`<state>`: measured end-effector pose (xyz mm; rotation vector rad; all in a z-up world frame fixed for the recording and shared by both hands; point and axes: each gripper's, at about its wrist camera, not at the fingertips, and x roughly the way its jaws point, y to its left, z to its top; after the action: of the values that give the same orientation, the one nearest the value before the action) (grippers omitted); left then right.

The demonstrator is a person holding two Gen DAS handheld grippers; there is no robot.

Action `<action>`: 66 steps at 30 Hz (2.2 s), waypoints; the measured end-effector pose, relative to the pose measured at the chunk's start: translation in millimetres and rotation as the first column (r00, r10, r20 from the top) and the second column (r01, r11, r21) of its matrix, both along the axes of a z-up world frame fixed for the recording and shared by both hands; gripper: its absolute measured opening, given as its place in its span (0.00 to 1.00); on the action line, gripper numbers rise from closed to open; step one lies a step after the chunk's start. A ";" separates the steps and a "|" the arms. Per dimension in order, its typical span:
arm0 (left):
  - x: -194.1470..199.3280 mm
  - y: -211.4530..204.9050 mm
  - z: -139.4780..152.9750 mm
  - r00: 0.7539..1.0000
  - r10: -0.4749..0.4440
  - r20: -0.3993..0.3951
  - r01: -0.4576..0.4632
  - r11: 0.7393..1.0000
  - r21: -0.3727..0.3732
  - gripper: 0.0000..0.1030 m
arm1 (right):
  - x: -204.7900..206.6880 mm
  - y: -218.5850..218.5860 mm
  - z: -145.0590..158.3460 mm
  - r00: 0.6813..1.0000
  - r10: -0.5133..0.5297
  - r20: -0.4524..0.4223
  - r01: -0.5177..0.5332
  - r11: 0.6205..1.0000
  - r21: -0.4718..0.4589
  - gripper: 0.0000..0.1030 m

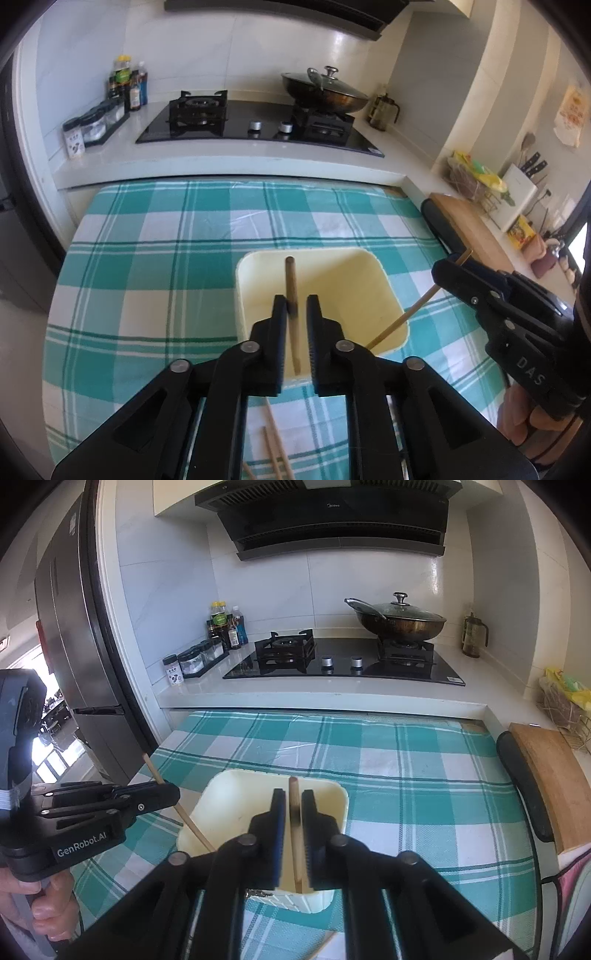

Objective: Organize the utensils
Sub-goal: 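Open the right tool to drop the chopstick into the caddy, then move the right tool back over the remaining chopsticks on the cloth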

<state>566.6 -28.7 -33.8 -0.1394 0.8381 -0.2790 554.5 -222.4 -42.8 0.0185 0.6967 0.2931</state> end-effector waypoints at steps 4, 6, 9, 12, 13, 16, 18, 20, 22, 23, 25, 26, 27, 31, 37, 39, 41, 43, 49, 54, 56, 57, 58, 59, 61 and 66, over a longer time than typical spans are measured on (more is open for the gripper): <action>-33.2 22.3 12.3 1.000 0.003 0.028 -0.003 1.000 -0.001 0.58 | -25.1 -9.5 20.1 0.997 -0.013 0.078 0.013 1.000 -0.004 0.47; -57.7 33.6 12.2 0.999 -0.029 0.029 0.028 0.999 0.026 0.60 | -44.8 -18.9 29.6 0.996 -0.001 0.094 0.003 1.000 -0.016 0.48; -110.6 53.6 -3.6 0.997 -0.066 0.030 0.063 0.995 0.080 0.72 | -85.0 -41.2 28.8 0.995 0.002 0.096 0.001 0.999 -0.032 0.53; -164.6 75.2 -38.5 0.999 -0.040 0.020 0.038 0.991 0.131 0.74 | -136.3 -71.4 -0.9 0.998 -0.028 0.055 0.029 0.999 -0.017 0.56; -181.5 82.2 -53.6 1.000 -0.010 0.013 0.008 0.990 0.144 0.74 | -154.4 -80.7 -17.8 0.998 -0.047 0.030 0.047 0.999 -0.026 0.56; -224.2 100.3 -99.5 0.993 0.116 -0.009 -0.113 0.982 0.150 0.74 | -208.2 -105.9 -71.9 0.990 -0.137 -0.032 0.135 0.989 -0.064 0.56; -241.8 110.4 -125.3 0.980 0.197 -0.022 -0.194 0.974 0.114 0.74 | -239.1 -122.9 -105.7 0.974 -0.212 -0.080 0.207 0.976 -0.062 0.56; -248.7 115.5 -144.0 0.969 0.247 -0.029 -0.244 0.965 0.092 0.74 | -258.6 -135.5 -133.2 0.953 -0.275 -0.124 0.267 0.960 -0.080 0.56; -248.6 115.5 -156.6 0.963 0.268 -0.028 -0.264 0.960 0.098 0.74 | -268.8 -146.0 -150.3 0.932 -0.326 -0.160 0.313 0.944 -0.105 0.56; -248.4 114.7 -160.6 0.961 0.276 -0.018 -0.273 0.956 0.104 0.74 | -272.4 -150.3 -154.6 0.924 -0.342 -0.170 0.328 0.939 -0.106 0.56; -247.5 113.3 -163.9 0.957 0.291 -0.013 -0.288 0.950 0.121 0.74 | -275.8 -158.1 -159.5 0.919 -0.356 -0.168 0.342 0.934 -0.106 0.56; -246.7 113.0 -164.6 0.957 0.291 -0.017 -0.287 0.951 0.117 0.74 | -276.0 -160.6 -161.2 0.915 -0.368 -0.163 0.353 0.929 -0.115 0.56; -246.6 112.2 -164.5 0.957 0.288 -0.020 -0.284 0.952 0.111 0.74 | -275.9 -162.3 -163.1 0.911 -0.380 -0.161 0.363 0.924 -0.122 0.56; -256.9 97.3 -156.4 0.963 0.269 -0.007 -0.267 0.959 0.098 0.74 | -275.3 -162.4 -173.7 0.898 -0.409 -0.164 0.391 0.911 -0.129 0.56; -265.5 49.0 -152.1 0.984 0.179 0.008 -0.179 0.975 0.131 0.81 | -267.8 -149.0 -185.9 0.904 -0.387 -0.181 0.361 0.919 -0.162 0.56; -262.9 31.2 -158.3 0.989 0.150 0.010 -0.149 0.971 0.185 0.81 | -267.7 -147.0 -186.5 0.908 -0.378 -0.182 0.349 0.922 -0.169 0.56; -260.0 19.4 -166.0 0.989 0.144 0.009 -0.142 0.959 0.244 0.81 | -268.6 -148.0 -186.4 0.908 -0.377 -0.182 0.350 0.922 -0.164 0.56; -257.7 15.2 -172.6 0.988 0.152 0.007 -0.147 0.946 0.287 0.80 | -270.2 -150.1 -186.3 0.907 -0.379 -0.182 0.355 0.923 -0.150 0.56; -257.6 20.2 -181.0 0.984 0.178 -0.010 -0.164 0.922 0.351 0.80 | -272.8 -154.6 -186.3 0.904 -0.386 -0.183 0.370 0.922 -0.116 0.56; -258.0 36.7 -180.8 0.976 0.216 -0.021 -0.197 0.920 0.340 0.81 | -272.6 -155.1 -186.9 0.904 -0.386 -0.183 0.369 0.921 -0.123 0.56; -257.9 43.4 -180.7 0.972 0.233 -0.030 -0.211 0.921 0.328 0.81 | -272.8 -155.3 -186.9 0.904 -0.386 -0.183 0.369 0.922 -0.121 0.56; -257.7 46.2 -180.8 0.970 0.240 -0.034 -0.217 0.922 0.322 0.81 | -272.7 -155.2 -186.9 0.904 -0.386 -0.183 0.369 0.922 -0.120 0.56; -257.6 48.9 -181.0 0.969 0.244 -0.037 -0.220 0.922 0.318 0.81 | -272.7 -155.0 -186.9 0.904 -0.386 -0.183 0.369 0.922 -0.121 0.56; -257.0 50.6 -181.0 0.968 0.249 -0.038 -0.224 0.922 0.317 0.81 | -272.7 -155.0 -186.9 0.904 -0.386 -0.182 0.369 0.921 -0.122 0.56; -257.2 55.0 -180.1 0.964 0.264 -0.037 -0.240 0.920 0.309 0.81 | -272.5 -154.5 -186.8 0.904 -0.387 -0.182 0.369 0.921 -0.125 0.56; -255.2 66.4 -180.4 0.955 0.292 -0.046 -0.267 0.918 0.293 0.81 | -271.5 -152.4 -186.9 0.904 -0.388 -0.181 0.367 0.920 -0.137 0.56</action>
<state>311.4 37.8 -214.2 -0.0012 0.9254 0.1200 283.0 -374.8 -229.7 0.0894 0.8945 -0.1209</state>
